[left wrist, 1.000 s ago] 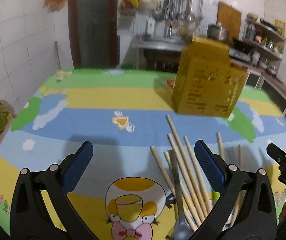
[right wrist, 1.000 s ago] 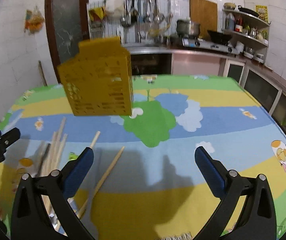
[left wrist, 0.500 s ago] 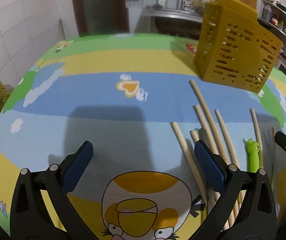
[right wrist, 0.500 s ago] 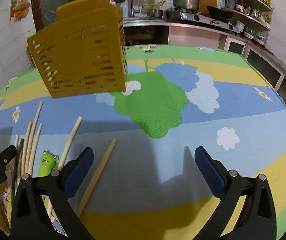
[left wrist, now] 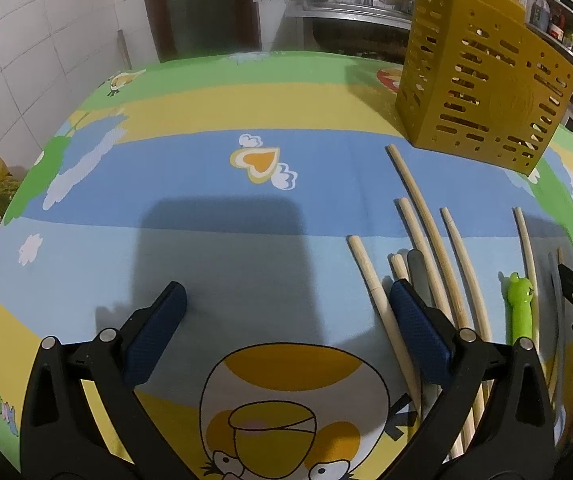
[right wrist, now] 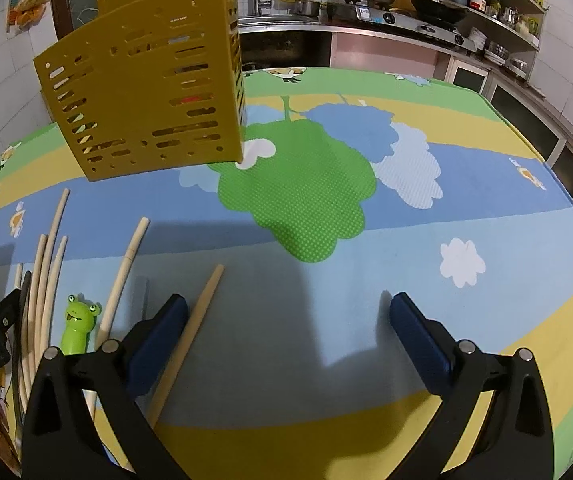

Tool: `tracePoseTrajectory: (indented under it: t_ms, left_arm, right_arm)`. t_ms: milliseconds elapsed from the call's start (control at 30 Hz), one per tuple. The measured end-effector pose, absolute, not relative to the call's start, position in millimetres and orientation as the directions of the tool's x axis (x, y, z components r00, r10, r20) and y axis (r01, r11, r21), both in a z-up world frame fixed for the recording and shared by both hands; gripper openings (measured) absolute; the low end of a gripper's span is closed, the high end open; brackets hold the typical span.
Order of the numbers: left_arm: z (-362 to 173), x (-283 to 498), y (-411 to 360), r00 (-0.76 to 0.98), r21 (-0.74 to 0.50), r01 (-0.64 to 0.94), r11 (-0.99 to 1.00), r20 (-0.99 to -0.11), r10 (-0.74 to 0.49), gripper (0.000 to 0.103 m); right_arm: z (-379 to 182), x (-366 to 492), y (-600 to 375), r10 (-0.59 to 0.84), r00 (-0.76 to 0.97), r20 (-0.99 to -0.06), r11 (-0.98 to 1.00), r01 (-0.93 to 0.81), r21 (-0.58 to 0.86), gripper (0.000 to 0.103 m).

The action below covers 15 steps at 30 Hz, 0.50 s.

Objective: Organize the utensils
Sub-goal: 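Move both tools down over the wooden chopsticks beside the yellow holder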

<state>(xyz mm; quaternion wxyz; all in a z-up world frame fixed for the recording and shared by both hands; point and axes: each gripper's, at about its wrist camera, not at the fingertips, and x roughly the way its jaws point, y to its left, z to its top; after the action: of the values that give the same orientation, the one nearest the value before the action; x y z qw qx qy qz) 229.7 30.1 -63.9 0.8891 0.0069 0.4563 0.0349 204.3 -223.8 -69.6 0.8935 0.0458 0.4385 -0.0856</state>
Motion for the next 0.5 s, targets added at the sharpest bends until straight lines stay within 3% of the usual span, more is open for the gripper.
tracePoseTrajectory:
  t_ms: [500]
  left_arm:
    - [-66.4, 234.4, 32.6, 0.577, 0.020, -0.055, 0.998, -0.815, 0.048, 0.099]
  right_arm:
    - [-69.6, 207.4, -229.4, -0.084, 0.600, -0.795, 0.983, 0.182, 0.034, 0.099]
